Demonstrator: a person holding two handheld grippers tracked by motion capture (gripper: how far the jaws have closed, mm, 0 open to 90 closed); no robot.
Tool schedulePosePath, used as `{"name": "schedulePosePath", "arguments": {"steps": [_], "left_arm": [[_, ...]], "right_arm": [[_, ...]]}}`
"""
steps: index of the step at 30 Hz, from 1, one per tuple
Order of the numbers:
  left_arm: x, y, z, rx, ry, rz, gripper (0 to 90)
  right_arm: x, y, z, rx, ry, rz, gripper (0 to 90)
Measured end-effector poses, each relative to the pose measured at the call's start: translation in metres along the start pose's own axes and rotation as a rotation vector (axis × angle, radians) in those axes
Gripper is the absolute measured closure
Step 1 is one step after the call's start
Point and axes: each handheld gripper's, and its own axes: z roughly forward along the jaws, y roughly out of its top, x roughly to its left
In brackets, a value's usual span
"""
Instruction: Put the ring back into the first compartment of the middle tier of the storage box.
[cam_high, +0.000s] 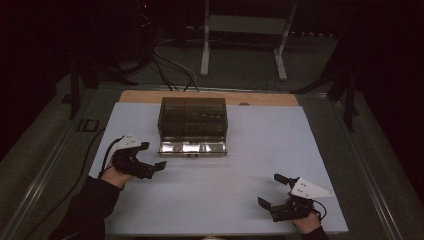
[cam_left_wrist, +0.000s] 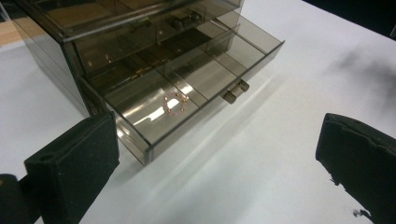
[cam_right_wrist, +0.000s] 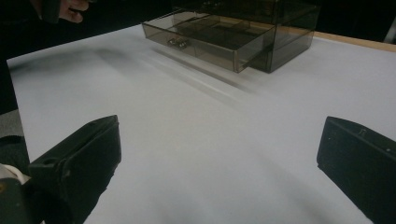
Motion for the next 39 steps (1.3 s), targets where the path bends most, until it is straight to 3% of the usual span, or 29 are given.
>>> {"name": "schedulePosePath", "arguments": {"steps": [13,18,29,35,39], "left_arm": [[-0.009,-0.028,-0.003,-0.010,-0.024,-0.007,1.0],[-0.015,-0.040,-0.003,-0.030,-0.021,0.016,1.0],[-0.027,-0.065,-0.003,0.022,-0.014,0.034,1.0],[-0.031,-0.079,-0.009,0.033,0.002,0.025,1.0],[-0.032,-0.087,-0.017,0.014,-0.003,0.022,1.1]], "right_arm": [[0.000,0.000,0.000,0.000,0.000,0.000,0.0],[0.000,0.000,0.000,0.002,0.002,0.000,0.0],[0.000,0.000,0.001,0.003,0.003,0.000,0.0],[0.000,-0.001,0.000,0.002,0.003,0.001,0.0],[0.000,-0.001,0.000,0.004,0.005,0.002,0.0]]}}
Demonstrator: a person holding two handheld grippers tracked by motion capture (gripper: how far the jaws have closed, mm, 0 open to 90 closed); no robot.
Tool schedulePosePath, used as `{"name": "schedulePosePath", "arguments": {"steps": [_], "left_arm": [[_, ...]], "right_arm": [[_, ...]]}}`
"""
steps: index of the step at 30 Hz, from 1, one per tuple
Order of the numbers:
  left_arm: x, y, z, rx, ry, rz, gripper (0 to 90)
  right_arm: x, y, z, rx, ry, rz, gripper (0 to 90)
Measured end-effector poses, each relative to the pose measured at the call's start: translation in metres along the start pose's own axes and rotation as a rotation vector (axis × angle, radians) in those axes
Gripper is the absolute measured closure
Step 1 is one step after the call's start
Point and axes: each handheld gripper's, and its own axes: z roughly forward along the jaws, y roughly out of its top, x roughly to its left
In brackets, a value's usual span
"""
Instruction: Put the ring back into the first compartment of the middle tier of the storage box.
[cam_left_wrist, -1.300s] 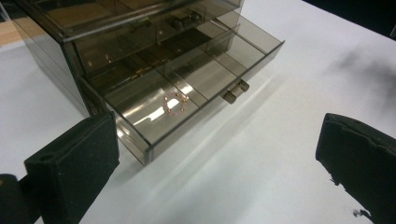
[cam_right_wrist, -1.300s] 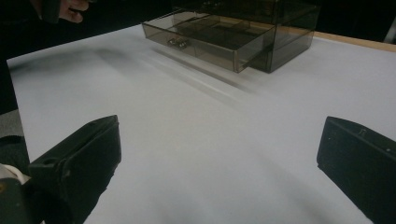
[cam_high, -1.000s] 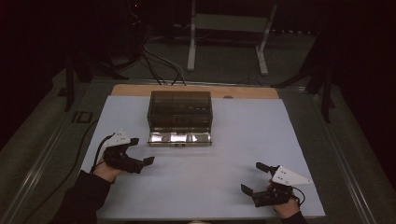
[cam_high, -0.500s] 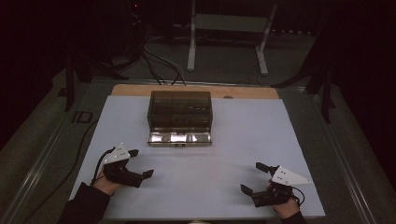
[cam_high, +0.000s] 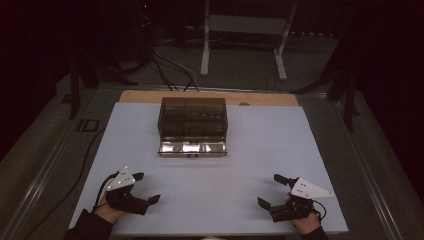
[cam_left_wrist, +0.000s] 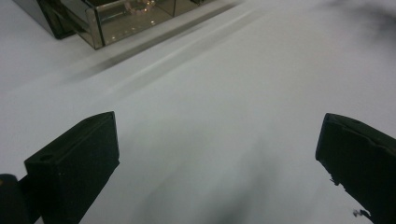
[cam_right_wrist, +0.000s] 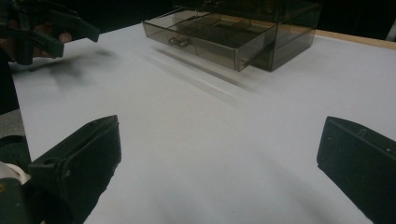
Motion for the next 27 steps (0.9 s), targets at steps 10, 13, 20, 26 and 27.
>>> {"name": "schedulePosePath", "arguments": {"steps": [10,13,20,26,27], "left_arm": [[0.010,-0.019,-0.021,-0.016,0.070,-0.053,1.1],[0.013,-0.022,-0.020,-0.012,0.089,-0.051,1.1],[0.015,-0.022,-0.019,-0.036,0.096,-0.064,1.1],[0.015,-0.021,-0.019,-0.050,0.087,-0.072,1.1],[0.015,-0.021,-0.019,-0.050,0.090,-0.070,1.1]], "right_arm": [[0.001,0.000,0.000,0.004,0.001,-0.003,0.0],[0.001,0.000,0.001,0.006,0.003,-0.005,0.0],[0.001,0.000,0.001,0.010,0.004,-0.010,0.0],[0.000,-0.001,0.002,0.014,0.001,-0.010,0.0],[0.001,-0.001,0.002,0.014,0.001,-0.010,0.0]]}}
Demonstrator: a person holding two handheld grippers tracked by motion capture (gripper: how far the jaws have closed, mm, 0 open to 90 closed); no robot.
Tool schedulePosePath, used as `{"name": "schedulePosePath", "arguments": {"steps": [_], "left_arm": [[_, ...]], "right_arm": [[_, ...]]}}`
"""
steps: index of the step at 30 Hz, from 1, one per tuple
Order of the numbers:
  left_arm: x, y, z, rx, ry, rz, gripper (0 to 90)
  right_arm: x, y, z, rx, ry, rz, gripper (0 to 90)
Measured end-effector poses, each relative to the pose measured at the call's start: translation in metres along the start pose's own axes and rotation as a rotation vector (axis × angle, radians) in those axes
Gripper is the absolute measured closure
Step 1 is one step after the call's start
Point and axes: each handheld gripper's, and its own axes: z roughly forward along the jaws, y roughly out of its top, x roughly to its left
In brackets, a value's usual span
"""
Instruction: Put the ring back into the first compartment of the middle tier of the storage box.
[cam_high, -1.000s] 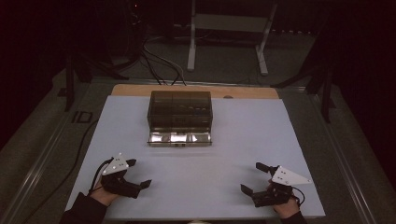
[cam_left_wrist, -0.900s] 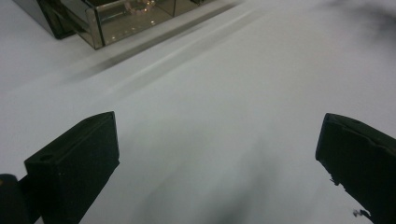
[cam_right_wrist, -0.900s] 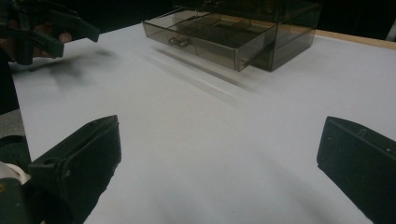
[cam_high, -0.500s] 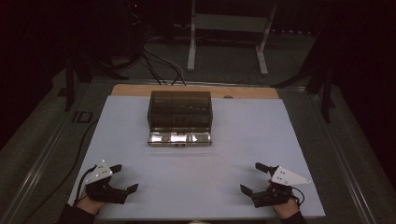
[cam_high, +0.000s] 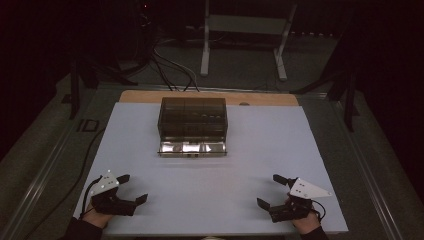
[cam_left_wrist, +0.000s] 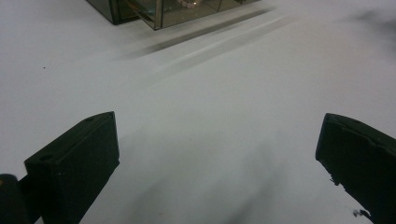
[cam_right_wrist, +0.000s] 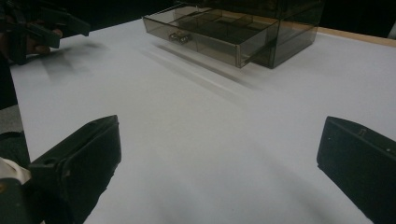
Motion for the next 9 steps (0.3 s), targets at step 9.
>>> {"name": "schedulePosePath", "arguments": {"steps": [9], "left_arm": [[-0.0009,0.0008,-0.0005,0.001,0.003,0.001,1.1]], "right_arm": [[-0.0001,-0.0001,0.0002,0.001,-0.001,-0.003,0.0]]}}
